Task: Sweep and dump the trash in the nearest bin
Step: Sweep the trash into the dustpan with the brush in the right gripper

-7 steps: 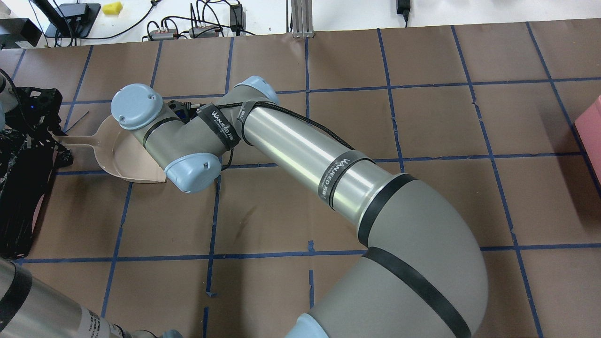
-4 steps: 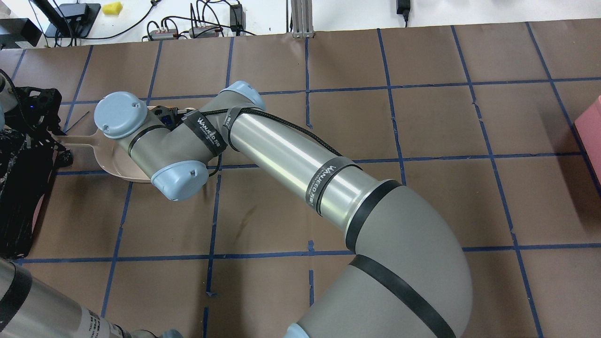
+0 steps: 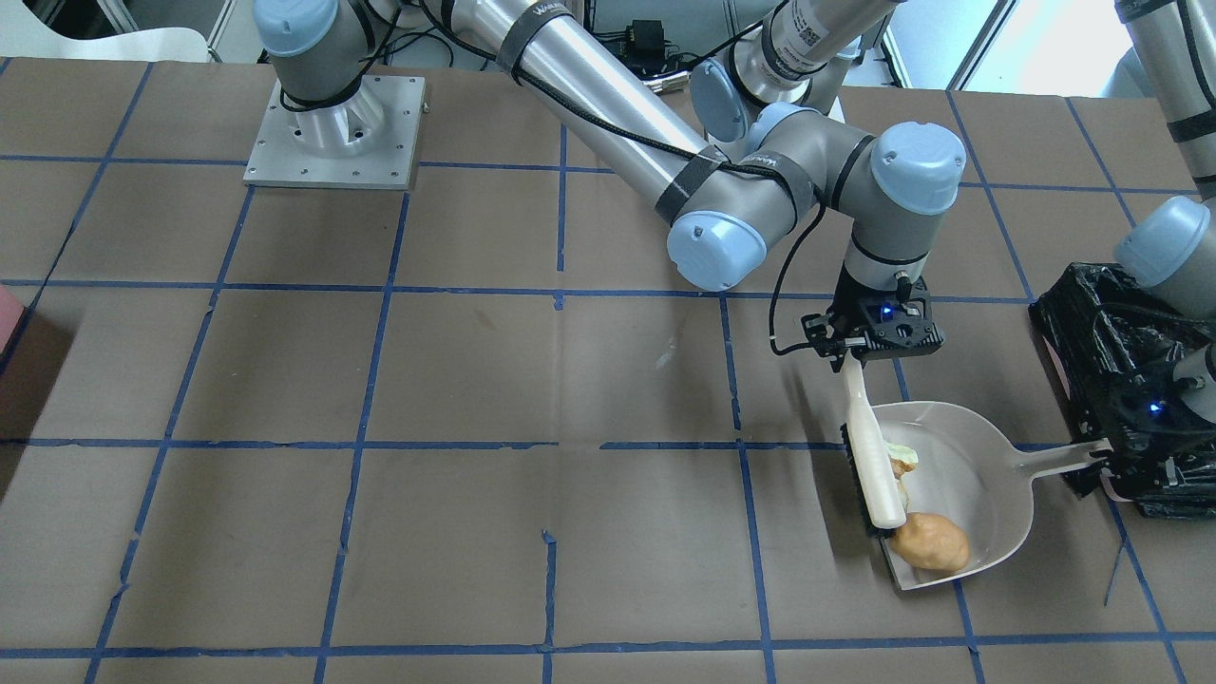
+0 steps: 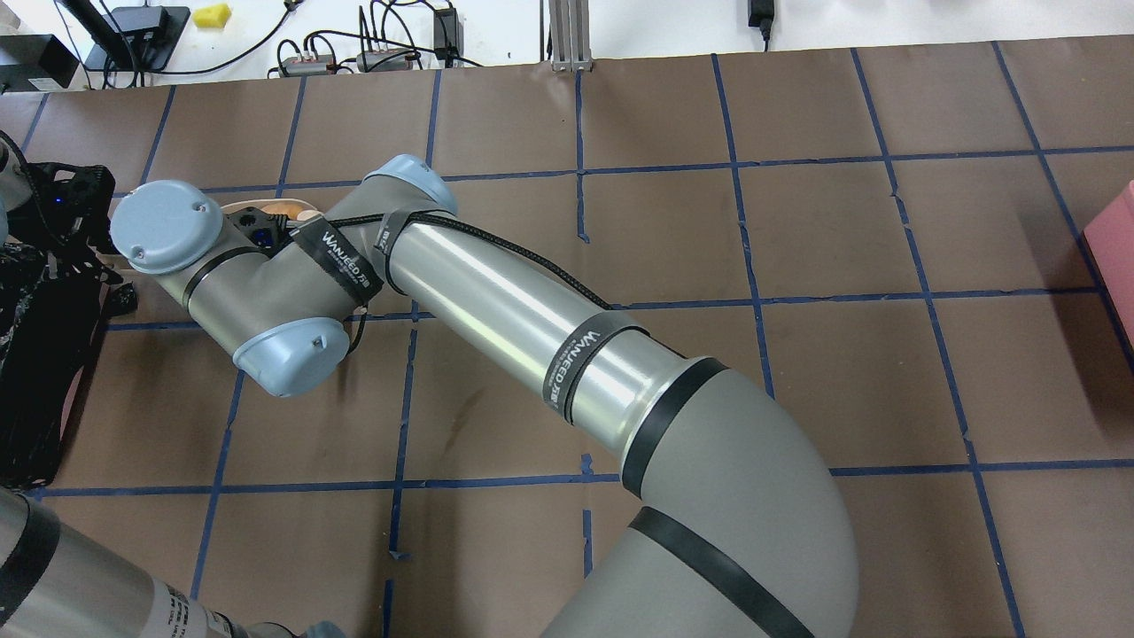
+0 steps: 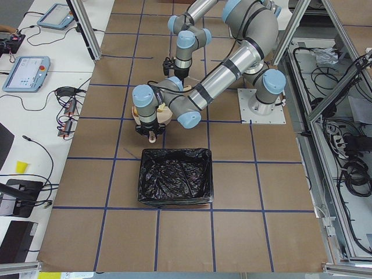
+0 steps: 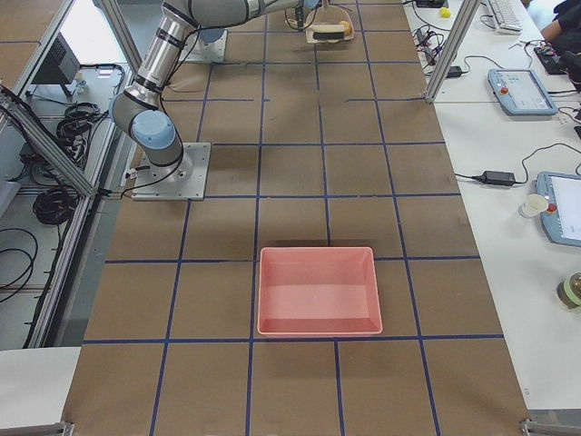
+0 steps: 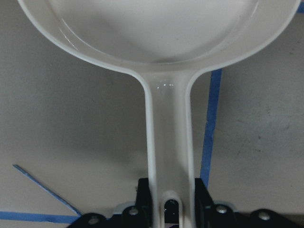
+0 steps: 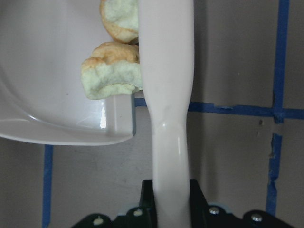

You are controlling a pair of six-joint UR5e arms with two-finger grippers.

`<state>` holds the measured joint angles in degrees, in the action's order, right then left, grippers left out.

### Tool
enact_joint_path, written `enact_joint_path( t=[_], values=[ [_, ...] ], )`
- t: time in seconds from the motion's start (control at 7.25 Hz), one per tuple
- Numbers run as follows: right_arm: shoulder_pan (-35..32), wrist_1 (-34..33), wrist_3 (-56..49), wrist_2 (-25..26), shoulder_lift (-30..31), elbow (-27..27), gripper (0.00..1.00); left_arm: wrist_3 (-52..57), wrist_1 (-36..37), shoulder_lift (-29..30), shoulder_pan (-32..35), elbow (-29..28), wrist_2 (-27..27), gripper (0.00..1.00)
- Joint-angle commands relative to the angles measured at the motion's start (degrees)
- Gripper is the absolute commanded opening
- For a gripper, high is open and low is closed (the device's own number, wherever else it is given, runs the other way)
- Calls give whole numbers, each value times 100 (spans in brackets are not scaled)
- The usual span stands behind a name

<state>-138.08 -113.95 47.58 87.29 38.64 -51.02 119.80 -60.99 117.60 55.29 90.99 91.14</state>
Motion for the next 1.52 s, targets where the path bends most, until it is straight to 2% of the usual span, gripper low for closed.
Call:
enact_joint_path(
  t=[0.0, 0.28, 0.55, 0.69, 0.97, 1.1, 1.38],
  values=[
    [-87, 4, 862, -510, 3, 258, 12, 25, 17, 9, 0, 6, -9, 0],
    [-132, 83, 1095, -617, 47, 383, 13, -36, 8, 79, -9, 15, -296, 0],
    [96, 327, 395, -503, 257, 295, 14, -71, -71, 70, -88, 42, -815, 0],
    [210, 712, -78, -250, 450, 277, 14, -80, -89, 70, -106, 42, -878, 0],
    [534, 909, -669, -11, 618, 147, 14, -89, -80, 62, -106, 120, -958, 0],
    [754, 1066, -889, 50, 801, -81, 14, -98, -124, -43, -141, 147, -975, 0],
    [1027, 1006, -1286, 60, 1363, -1062, 12, -168, -308, -62, -490, 191, -1701, 0]
  ],
)
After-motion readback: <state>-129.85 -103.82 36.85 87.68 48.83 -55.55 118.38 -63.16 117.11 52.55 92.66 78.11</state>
